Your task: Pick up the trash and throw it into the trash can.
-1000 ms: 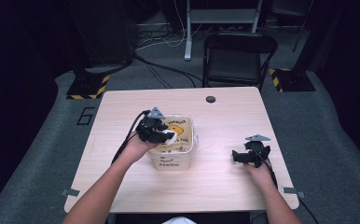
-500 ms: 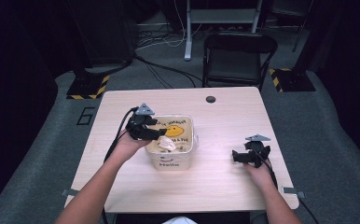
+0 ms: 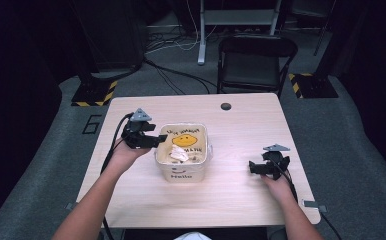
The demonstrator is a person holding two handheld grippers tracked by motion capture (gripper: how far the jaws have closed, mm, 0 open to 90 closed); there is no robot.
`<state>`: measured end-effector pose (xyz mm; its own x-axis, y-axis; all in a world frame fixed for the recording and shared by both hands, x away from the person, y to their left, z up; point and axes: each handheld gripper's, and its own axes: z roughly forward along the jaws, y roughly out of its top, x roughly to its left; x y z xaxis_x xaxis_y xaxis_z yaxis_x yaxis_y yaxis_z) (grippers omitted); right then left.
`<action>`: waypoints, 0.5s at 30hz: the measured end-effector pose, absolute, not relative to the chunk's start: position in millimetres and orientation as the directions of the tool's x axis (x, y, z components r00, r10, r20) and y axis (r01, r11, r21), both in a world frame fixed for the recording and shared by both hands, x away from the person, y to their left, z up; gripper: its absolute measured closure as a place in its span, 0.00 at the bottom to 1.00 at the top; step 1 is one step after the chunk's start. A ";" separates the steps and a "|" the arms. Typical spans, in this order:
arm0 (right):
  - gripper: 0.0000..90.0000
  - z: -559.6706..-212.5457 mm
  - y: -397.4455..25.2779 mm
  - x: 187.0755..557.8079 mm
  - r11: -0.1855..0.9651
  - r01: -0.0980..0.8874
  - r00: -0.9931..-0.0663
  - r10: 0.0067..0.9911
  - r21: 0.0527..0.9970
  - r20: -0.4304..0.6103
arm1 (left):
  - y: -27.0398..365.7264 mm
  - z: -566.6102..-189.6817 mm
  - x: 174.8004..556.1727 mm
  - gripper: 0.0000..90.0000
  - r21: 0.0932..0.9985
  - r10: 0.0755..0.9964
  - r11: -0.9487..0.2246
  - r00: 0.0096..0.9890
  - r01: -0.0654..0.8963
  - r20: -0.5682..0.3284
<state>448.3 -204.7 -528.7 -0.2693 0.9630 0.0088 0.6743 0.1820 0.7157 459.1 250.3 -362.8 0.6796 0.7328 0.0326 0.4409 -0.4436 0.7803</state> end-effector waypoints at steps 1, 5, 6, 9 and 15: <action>0.00 -528.7 -204.7 448.3 0.182 0.674 -0.269 0.963 0.716 0.009 | 254.4 -362.3 458.8 0.40 0.784 0.740 -0.434 0.672 0.444 0.029; 0.00 -528.7 -204.7 448.5 0.184 0.673 -0.272 0.962 0.716 0.008 | 273.2 -359.3 458.4 0.40 0.787 0.768 -0.412 0.640 0.459 0.028; 0.00 -528.8 -204.7 448.6 0.184 0.673 -0.272 0.962 0.716 0.008 | 277.9 -358.3 457.9 0.40 0.789 0.774 -0.405 0.633 0.462 0.027; 0.00 -528.9 -204.6 448.8 0.186 0.671 -0.275 0.961 0.717 0.008 | 291.6 -356.0 455.6 0.40 0.796 0.792 -0.386 0.610 0.467 0.026; 0.00 -528.9 -204.6 448.8 0.186 0.671 -0.275 0.961 0.718 0.008 | 316.3 -357.9 451.0 0.40 0.805 0.823 -0.346 0.568 0.481 0.014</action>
